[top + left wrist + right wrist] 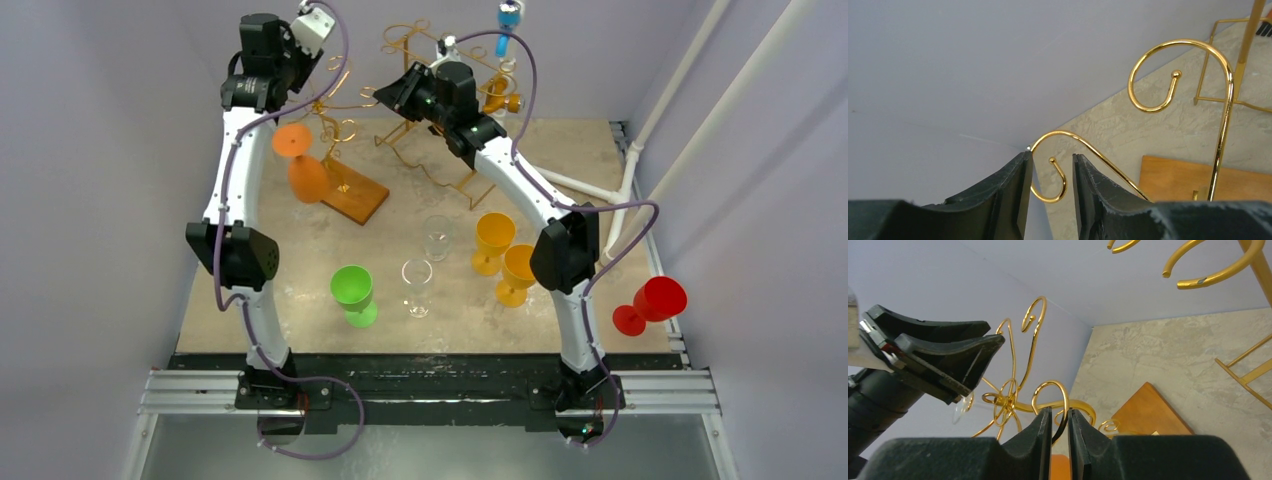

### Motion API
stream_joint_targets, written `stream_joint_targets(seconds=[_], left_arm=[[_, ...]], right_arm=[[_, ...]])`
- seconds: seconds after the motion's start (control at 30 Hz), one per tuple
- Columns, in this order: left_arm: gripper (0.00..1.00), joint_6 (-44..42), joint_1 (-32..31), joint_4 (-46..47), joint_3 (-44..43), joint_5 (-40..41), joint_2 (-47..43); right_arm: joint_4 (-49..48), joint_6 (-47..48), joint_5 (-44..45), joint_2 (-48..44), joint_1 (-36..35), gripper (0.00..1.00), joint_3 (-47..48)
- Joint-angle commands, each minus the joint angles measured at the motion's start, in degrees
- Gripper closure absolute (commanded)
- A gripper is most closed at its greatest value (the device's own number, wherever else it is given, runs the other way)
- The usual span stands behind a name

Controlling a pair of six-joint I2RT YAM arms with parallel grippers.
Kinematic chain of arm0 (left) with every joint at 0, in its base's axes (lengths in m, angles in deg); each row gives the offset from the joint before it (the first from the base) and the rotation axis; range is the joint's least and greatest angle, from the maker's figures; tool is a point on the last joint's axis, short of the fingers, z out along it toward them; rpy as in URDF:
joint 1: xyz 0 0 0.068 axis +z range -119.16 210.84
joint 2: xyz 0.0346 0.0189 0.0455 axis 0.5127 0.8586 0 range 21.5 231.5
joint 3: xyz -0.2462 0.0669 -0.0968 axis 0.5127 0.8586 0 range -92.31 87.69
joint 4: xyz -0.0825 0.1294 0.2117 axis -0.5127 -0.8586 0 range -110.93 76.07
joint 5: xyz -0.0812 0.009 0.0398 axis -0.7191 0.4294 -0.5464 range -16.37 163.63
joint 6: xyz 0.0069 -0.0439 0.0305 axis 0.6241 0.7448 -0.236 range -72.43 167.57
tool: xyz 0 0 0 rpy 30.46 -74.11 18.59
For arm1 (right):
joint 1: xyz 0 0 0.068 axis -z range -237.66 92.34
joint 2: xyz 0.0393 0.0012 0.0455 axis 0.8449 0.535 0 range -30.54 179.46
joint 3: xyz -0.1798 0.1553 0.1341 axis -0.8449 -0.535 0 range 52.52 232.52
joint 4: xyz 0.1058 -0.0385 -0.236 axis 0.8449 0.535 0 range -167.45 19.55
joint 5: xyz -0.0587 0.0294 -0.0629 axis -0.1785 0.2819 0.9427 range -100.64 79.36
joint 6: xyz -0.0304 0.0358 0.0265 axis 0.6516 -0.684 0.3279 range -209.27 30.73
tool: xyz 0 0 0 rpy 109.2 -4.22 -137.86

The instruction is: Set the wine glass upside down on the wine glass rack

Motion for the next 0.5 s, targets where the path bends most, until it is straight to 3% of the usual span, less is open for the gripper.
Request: stream_joint_targets(seconds=[0.0,0.47], left_arm=[[0.62,-3.4,-0.9,-0.8,-2.9,2.2,0.9],[0.62,-3.6,-1.1,3.1,-7.5,5.6,7.2]], right_arm=[[-3.8,-1.0,-1.5,-1.5,0.2,0.8,-0.3],[-3.7,-2.5,-1.0,-3.0,-0.5,0.79,-3.3]])
